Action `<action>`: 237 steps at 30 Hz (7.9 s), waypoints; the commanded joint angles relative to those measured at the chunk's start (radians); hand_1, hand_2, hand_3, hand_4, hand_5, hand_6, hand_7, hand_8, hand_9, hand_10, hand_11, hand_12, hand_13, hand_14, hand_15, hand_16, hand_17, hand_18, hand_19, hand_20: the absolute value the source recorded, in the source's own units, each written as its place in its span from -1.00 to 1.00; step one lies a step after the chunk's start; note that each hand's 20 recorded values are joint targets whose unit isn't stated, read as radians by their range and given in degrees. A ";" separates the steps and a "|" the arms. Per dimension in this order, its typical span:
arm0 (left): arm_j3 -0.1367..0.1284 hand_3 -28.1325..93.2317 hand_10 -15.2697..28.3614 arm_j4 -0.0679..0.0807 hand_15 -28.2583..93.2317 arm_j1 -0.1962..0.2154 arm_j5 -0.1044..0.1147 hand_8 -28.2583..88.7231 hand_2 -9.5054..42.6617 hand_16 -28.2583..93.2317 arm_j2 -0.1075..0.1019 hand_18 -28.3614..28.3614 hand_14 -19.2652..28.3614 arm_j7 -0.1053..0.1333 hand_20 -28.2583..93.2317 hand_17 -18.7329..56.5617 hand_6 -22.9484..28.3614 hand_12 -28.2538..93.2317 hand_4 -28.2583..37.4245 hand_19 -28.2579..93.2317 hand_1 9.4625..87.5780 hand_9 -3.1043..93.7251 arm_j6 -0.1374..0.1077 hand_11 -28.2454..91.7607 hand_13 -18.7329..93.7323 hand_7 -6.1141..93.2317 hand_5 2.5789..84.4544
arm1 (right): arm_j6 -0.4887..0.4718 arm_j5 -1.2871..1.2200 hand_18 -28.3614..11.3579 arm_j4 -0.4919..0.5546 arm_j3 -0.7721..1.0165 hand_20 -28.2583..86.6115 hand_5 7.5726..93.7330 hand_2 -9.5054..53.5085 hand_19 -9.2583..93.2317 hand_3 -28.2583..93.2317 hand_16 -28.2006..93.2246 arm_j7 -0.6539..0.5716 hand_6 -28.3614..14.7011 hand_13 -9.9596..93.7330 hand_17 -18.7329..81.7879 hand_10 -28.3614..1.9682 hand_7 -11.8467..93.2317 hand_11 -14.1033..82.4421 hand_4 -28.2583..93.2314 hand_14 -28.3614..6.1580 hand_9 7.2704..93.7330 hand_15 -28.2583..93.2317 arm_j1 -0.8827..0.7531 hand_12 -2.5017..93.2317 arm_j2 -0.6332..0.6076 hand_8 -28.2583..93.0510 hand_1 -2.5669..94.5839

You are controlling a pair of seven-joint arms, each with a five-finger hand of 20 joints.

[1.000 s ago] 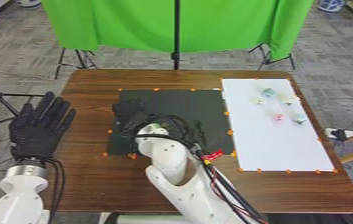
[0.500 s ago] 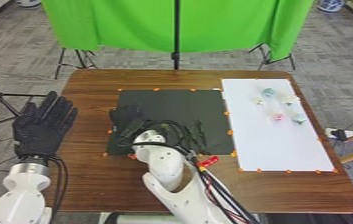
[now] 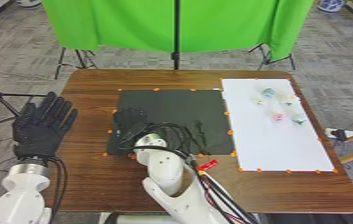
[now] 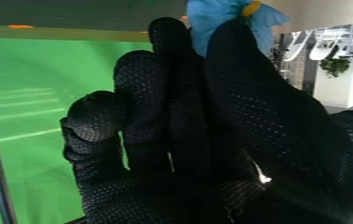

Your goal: Arrange flowers

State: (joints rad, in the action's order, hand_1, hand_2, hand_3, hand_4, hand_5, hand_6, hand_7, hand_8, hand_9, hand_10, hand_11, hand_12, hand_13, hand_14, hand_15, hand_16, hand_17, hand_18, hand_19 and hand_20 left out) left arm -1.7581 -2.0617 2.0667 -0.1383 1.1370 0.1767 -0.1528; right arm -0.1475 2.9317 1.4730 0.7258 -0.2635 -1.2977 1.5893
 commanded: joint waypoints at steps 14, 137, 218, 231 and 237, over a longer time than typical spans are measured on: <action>-0.004 0.70 0.38 0.009 0.24 0.020 0.000 -0.70 -0.28 -0.71 0.022 0.52 0.44 -0.024 -0.22 -0.62 0.21 -0.36 -1.00 0.09 -0.38 -0.11 -0.010 -0.07 -0.14 -0.52 0.04 | -0.028 -0.026 -0.94 0.080 -0.004 0.21 0.26 -1.00 0.94 0.69 0.17 -0.027 0.04 0.39 0.11 -0.27 -0.51 -0.27 -1.00 -0.12 0.40 0.49 -0.034 -0.57 -0.038 -0.73 0.23; 0.049 0.66 0.44 0.039 0.19 -0.071 0.063 -0.71 0.01 -0.61 0.000 0.70 0.52 -0.038 -0.27 -0.66 0.24 -0.32 -1.00 0.22 -0.49 -0.07 -0.026 -0.11 -0.06 -0.55 0.04 | -0.006 0.075 -0.79 -0.157 0.175 0.24 0.67 -1.00 0.88 0.55 0.16 0.126 0.26 0.43 0.06 0.17 -0.21 -0.55 -1.00 0.14 0.81 0.20 0.101 -0.17 0.048 -0.50 0.36; -0.034 0.70 0.39 -0.019 0.22 0.100 0.047 -0.70 -0.13 -0.66 0.077 0.58 0.47 -0.044 -0.25 -0.64 0.21 -0.33 -1.00 0.15 -0.49 -0.08 -0.069 -0.08 -0.10 -0.51 0.06 | -0.136 -0.306 -0.60 0.283 0.833 0.26 0.53 -1.00 0.83 0.47 0.22 -0.222 0.31 0.49 0.06 0.18 -0.13 -0.39 -1.00 0.23 0.73 0.34 -0.368 0.02 -0.527 -0.53 0.46; -0.036 0.70 0.39 -0.019 0.22 0.099 0.049 -0.70 -0.11 -0.66 0.073 0.57 0.47 -0.044 -0.25 -0.64 0.21 -0.34 -1.00 0.15 -0.50 -0.08 -0.069 -0.08 -0.10 -0.51 0.06 | 0.001 -0.673 -0.63 0.460 0.622 0.27 0.59 -1.00 0.84 0.54 0.24 -0.218 0.27 0.53 0.09 0.18 -0.13 -0.40 -1.00 0.25 0.78 0.33 -0.169 0.05 -0.424 -0.51 0.43; -0.022 0.70 0.40 -0.013 0.22 0.082 0.048 -0.71 -0.11 -0.66 0.070 0.57 0.47 -0.050 -0.25 -0.64 0.21 -0.34 -1.00 0.15 -0.50 -0.08 -0.067 -0.08 -0.10 -0.52 0.06 | -0.048 -0.660 -0.63 0.391 0.474 0.28 0.59 -1.00 0.84 0.55 0.25 -0.106 0.26 0.53 0.09 0.18 -0.14 -0.39 -1.00 0.24 0.78 0.33 -0.073 0.05 -0.259 -0.50 0.43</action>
State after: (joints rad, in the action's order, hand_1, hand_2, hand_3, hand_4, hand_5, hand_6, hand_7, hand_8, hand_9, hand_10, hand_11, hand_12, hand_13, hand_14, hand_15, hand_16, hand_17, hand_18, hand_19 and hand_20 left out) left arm -1.7954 -2.0806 2.1512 -0.0927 1.2070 0.1426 -0.2105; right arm -0.1514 2.1968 1.8980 1.3355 -0.4931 -1.4841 1.1280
